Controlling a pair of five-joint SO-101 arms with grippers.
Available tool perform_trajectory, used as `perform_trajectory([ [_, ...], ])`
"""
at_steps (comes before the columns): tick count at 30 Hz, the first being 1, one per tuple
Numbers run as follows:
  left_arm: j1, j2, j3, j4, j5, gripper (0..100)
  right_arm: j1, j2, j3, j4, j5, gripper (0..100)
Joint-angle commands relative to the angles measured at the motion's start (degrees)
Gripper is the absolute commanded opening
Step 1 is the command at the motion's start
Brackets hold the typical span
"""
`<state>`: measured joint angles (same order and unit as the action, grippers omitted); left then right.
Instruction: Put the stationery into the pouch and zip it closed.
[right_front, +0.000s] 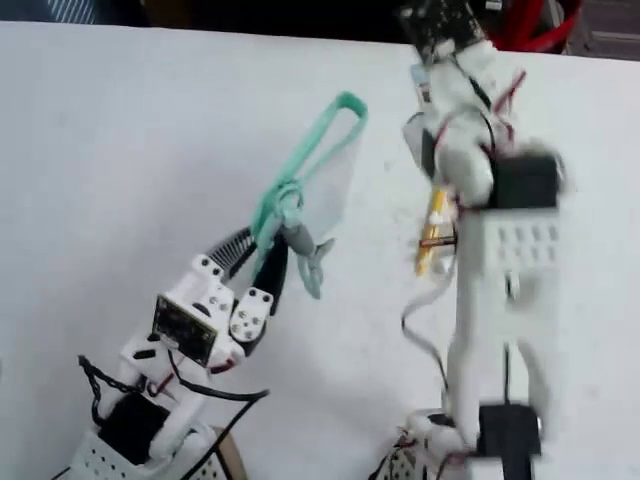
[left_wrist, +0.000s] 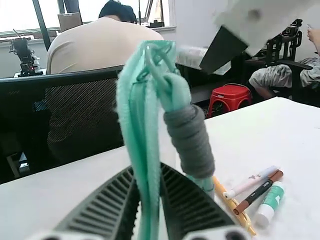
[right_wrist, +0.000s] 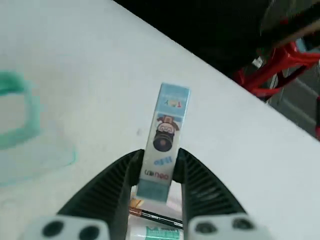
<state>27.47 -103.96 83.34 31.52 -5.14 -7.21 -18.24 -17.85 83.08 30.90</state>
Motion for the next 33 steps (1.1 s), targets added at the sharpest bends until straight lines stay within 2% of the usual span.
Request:
perform_trajectory([
  [1,-1.6,-0.3,0.5,-0.7,1.0,2,-2.9,-8.2,-1.6,8.1,6.5,1.9],
  [4,-1.4,-0.3,2.5,-1.0,1.0,2,-4.5,-8.7,-1.3,15.5,12.2,1.9],
  [11,-0.3,-0.5,4.3,-0.8,0.7,2,-3.8,-9.6,0.7,15.5,17.5,1.9],
  [21,-0.3,-0.5,4.5,-1.0,0.9,2,-15.1,-12.9,0.3,15.4,18.6,1.9],
  [25,-0.3,-0.5,4.5,-0.8,0.9,2,-16.0,-7.8,-2.5,15.4,18.5,1.8],
  [33,-0.3,-0.5,4.5,-0.7,0.9,2,-15.3,6.6,-19.1,15.6,18.3,1.8],
])
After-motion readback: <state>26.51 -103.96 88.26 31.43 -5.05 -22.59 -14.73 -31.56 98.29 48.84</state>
